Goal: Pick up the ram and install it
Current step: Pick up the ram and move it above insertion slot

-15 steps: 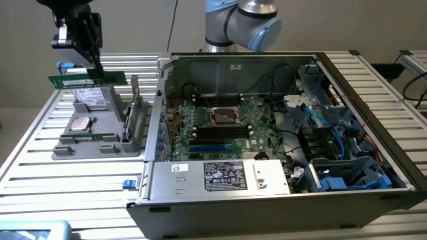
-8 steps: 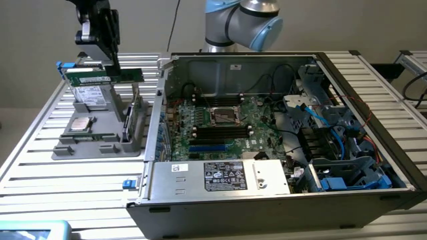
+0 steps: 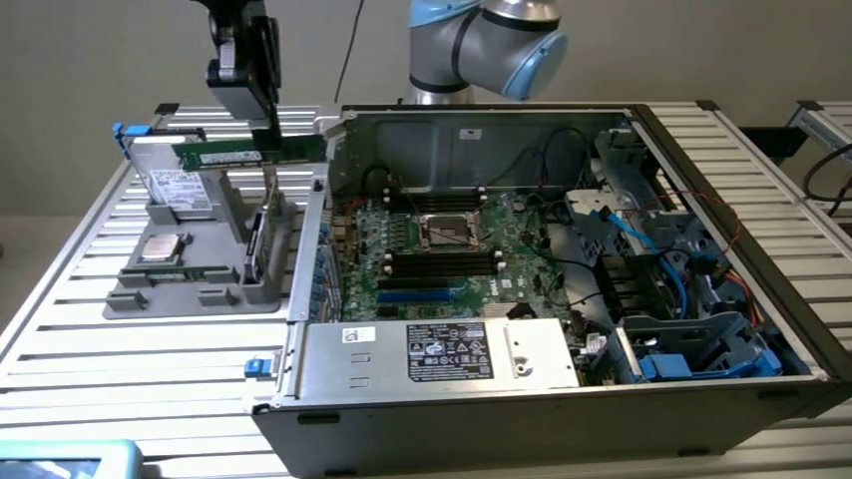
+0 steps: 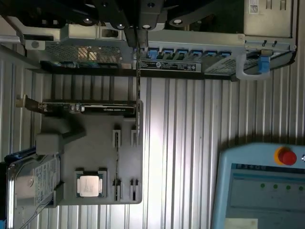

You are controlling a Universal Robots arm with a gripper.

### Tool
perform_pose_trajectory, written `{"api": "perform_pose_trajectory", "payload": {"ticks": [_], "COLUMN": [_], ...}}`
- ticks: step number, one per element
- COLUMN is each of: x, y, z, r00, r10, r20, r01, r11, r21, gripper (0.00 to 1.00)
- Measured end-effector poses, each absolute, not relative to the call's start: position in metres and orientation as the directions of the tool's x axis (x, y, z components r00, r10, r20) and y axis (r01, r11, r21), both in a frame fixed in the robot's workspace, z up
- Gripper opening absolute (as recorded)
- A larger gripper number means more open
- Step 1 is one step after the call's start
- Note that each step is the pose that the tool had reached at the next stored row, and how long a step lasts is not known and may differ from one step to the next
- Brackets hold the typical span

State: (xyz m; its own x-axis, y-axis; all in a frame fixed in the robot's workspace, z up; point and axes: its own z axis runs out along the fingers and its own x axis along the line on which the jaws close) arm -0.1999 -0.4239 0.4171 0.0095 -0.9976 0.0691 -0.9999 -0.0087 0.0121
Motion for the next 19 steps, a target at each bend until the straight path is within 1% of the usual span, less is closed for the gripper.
{"api": "perform_pose_trajectory", "payload": {"ticks": [19], "x": [-0.114], "y": [-0.424], "z": [0.417], "r00": [0.010], "r10": [-0.998], "r20": [0.069], "r01": [-1.000], "r11": [-0.009], "r21": [0.012], "gripper": [0.13]}}
